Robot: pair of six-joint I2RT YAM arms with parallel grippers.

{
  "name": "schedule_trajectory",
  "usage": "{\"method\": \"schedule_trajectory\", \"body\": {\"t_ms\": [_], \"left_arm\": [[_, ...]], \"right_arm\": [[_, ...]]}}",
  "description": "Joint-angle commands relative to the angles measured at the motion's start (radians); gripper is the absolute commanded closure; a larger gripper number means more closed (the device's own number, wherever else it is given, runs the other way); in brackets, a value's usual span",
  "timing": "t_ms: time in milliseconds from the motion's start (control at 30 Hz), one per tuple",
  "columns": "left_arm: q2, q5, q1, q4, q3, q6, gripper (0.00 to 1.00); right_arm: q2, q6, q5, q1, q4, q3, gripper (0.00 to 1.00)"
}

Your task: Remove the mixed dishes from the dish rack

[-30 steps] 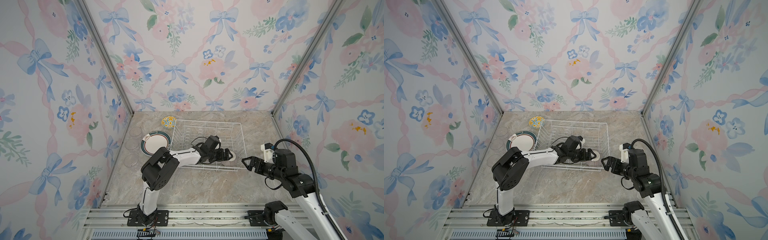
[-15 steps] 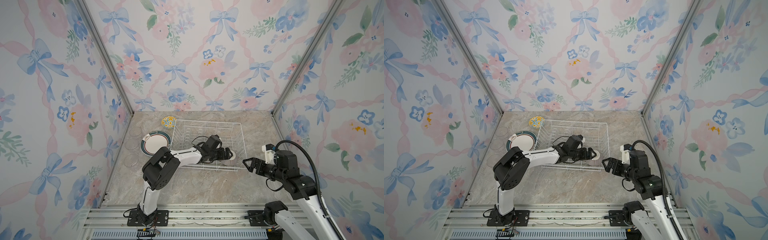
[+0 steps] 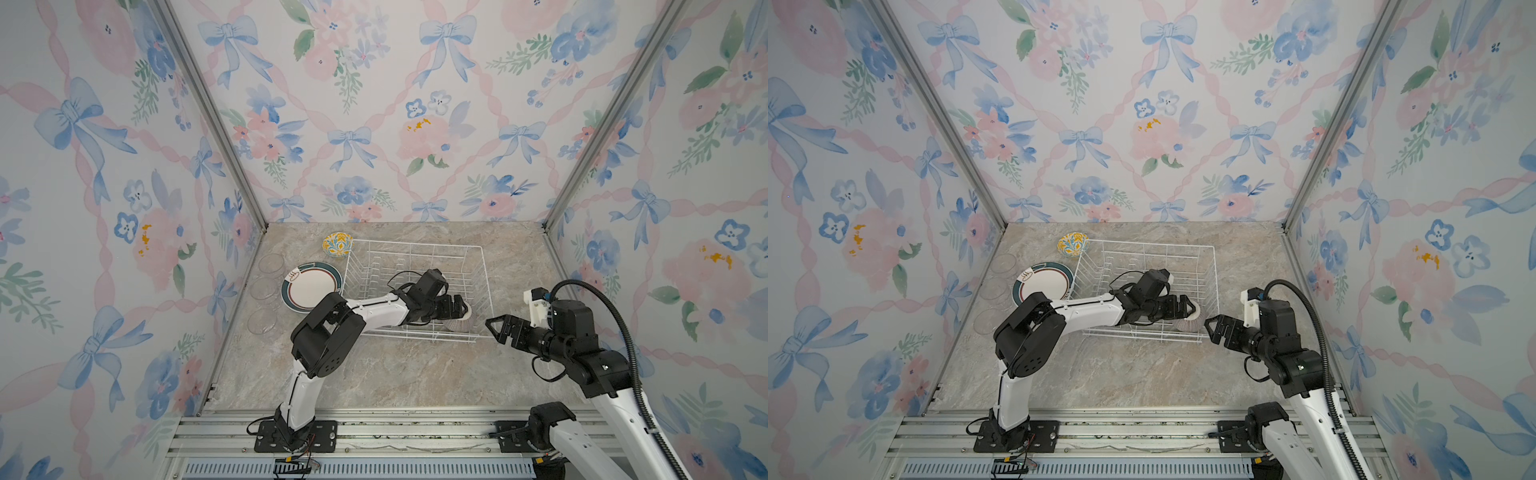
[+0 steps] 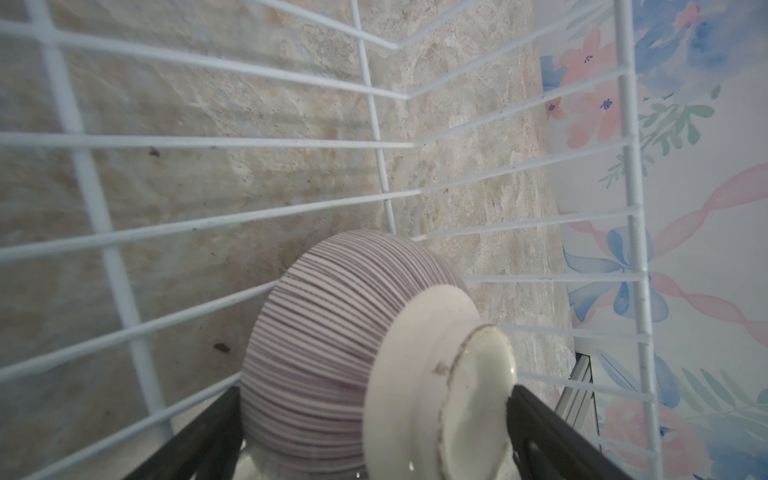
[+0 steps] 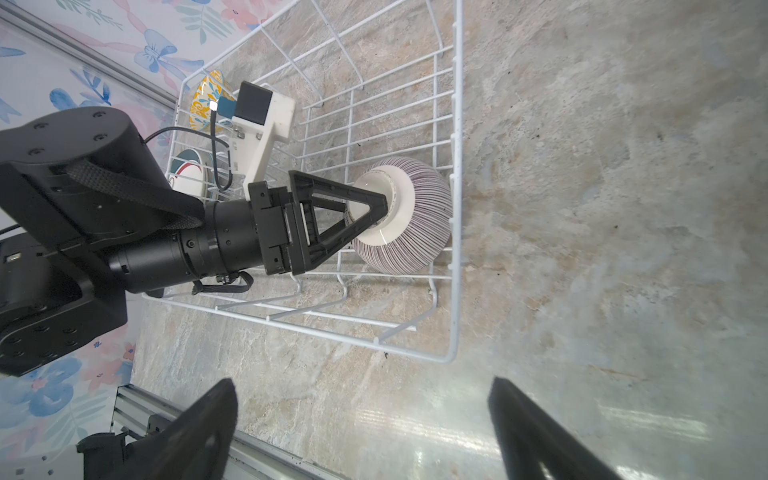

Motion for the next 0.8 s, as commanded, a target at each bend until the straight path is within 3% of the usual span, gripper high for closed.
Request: {"method": "schedule_trajectory", "body": {"t_ms": [0,267,567,767], "left_arm": [[0.043,0.042,-0.003,-0.011,0.001,-0.013,0.02],[-0.057,0.058,0.007,0.154,-0.113,-0.088,0.02],[-0.113,0.081,0.006,0.15,-0.145,-0.095,0.02],[-0.136,0.073,0.005,0.033,-0.147,-0.03,0.02]], "right_arm": [[0.004,-0.02,0.005,-0.013,-0.024,-0.001,0.03],[0.01,-0.024,-0.001,-0.023,-0.025,-0.004,0.03],[0.019,-0.022,-0.008,-0.026,-0.019,-0.003,0.03],[0.016,-0.027,-0.008,-0.032,-0.024,0.0,0.03]]}}
